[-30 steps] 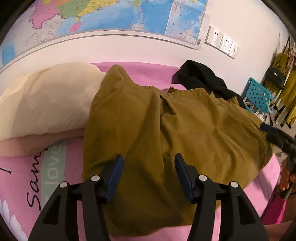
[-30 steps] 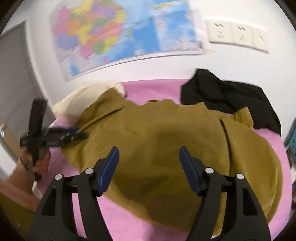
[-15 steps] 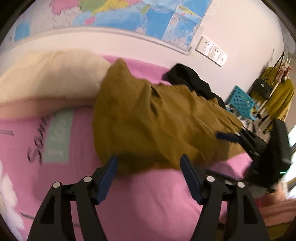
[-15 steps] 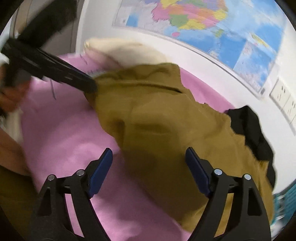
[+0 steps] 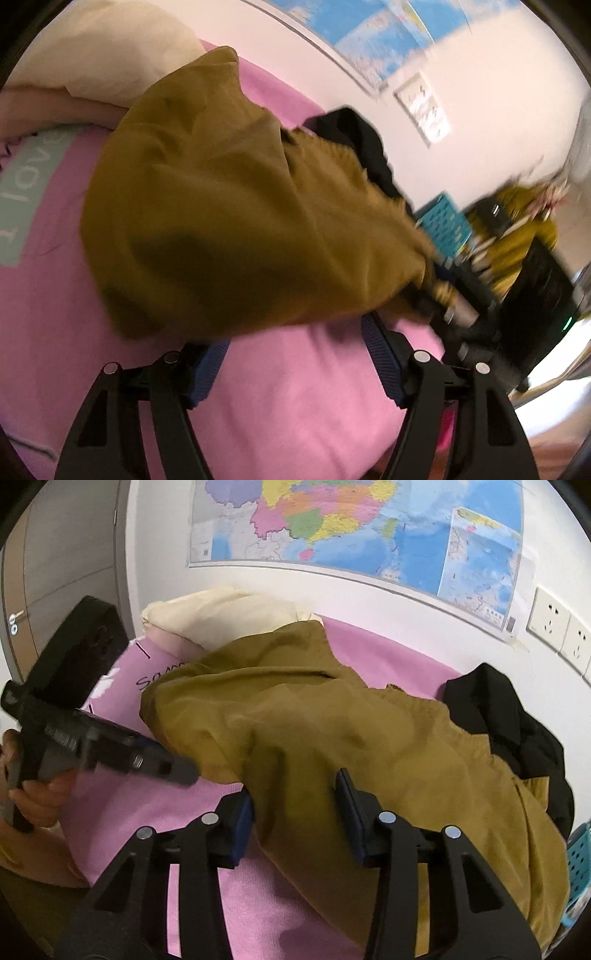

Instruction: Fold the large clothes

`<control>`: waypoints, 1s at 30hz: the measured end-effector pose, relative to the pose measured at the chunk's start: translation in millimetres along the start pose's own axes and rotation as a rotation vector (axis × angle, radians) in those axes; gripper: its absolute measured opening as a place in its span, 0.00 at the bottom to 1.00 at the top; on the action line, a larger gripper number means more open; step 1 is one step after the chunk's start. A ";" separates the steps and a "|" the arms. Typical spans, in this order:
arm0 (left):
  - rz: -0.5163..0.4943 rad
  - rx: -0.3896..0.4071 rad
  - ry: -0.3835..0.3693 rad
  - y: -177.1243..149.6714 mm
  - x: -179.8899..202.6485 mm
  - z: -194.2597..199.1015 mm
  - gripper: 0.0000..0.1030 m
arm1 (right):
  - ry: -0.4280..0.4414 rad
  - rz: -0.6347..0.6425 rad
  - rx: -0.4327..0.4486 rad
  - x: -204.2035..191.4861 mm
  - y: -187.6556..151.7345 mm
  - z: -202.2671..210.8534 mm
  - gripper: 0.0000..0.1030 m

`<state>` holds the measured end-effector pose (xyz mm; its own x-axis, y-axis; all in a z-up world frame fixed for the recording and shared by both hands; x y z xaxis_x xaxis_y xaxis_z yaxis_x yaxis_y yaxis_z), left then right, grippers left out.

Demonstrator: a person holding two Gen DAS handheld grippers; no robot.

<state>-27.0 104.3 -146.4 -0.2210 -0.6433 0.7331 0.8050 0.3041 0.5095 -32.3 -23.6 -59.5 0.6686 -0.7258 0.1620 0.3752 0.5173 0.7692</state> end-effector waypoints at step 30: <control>0.008 -0.013 0.125 33.1 4.0 -22.1 0.45 | 0.333 -0.900 -0.110 121.5 -153.2 66.1 0.75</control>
<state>10.9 96.2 -136.5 -0.1443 -0.7237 0.6748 0.8137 0.3013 0.4970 -51.0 -221.0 -116.8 0.2430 -0.7140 -0.6566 0.8828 -0.1177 0.4548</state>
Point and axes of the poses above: each gripper's, at about its wrist camera, not at the fingertips, and z roughly against the way its jaws point, x to its right, y to its top, the point moved 3 cm from there along -z, roughly the way its jaws point, and after that the axes turned 8 degrees about -y, right-handed, at the moved point
